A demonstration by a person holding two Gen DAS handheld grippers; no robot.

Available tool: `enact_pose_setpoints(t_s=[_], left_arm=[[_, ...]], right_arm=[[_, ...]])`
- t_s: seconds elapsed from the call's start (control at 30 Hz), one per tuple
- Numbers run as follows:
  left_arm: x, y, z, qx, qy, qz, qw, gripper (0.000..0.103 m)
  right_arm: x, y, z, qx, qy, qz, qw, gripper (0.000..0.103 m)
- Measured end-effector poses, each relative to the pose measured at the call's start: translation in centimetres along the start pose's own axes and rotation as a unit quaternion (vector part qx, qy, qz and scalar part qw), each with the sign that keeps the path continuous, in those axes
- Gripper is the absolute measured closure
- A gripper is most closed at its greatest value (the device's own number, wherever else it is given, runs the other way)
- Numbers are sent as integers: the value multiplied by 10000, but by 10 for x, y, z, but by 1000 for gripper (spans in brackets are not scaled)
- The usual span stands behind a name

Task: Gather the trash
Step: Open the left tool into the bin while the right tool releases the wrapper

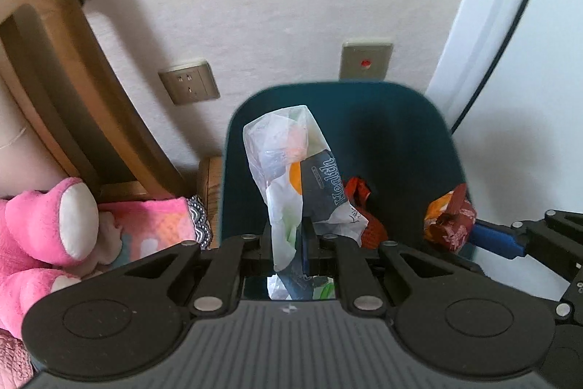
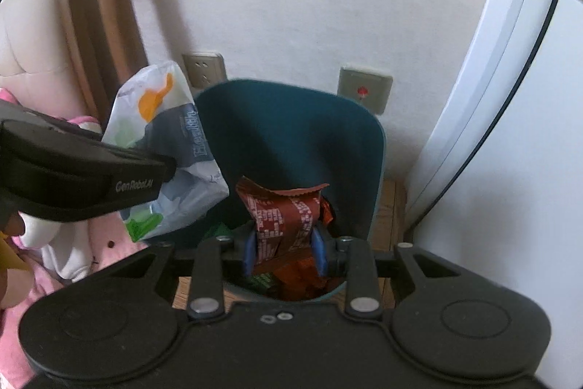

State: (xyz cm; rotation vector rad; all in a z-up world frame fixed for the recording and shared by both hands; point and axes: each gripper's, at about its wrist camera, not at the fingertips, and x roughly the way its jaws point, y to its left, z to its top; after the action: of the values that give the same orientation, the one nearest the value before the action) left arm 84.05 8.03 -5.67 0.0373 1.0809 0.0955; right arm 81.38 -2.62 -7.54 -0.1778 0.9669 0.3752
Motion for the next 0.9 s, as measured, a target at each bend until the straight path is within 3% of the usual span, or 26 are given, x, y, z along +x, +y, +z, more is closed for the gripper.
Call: enact_pose_setpoints(t_s=[0.23, 0.57, 0.63, 0.73, 0.9], left_arm=[[41, -10, -3, 3, 499, 26, 9987, 92], [73, -11, -8, 13, 753, 162, 9970, 91], [76, -12, -9, 16, 773, 137, 9969, 91], [78, -13, -10, 39, 767, 155, 9969, 90], [77, -15, -10, 72, 704, 201, 9973, 79]], right_arm=[[28, -13, -3, 238, 383, 139, 9989, 74], [44, -10, -6, 35, 531, 61, 9986, 70], [47, -13, -5, 65, 557, 67, 9984, 66], [49, -13, -5, 88, 589, 144, 9981, 50], [44, -13, -4, 188, 534, 178, 9982, 43]])
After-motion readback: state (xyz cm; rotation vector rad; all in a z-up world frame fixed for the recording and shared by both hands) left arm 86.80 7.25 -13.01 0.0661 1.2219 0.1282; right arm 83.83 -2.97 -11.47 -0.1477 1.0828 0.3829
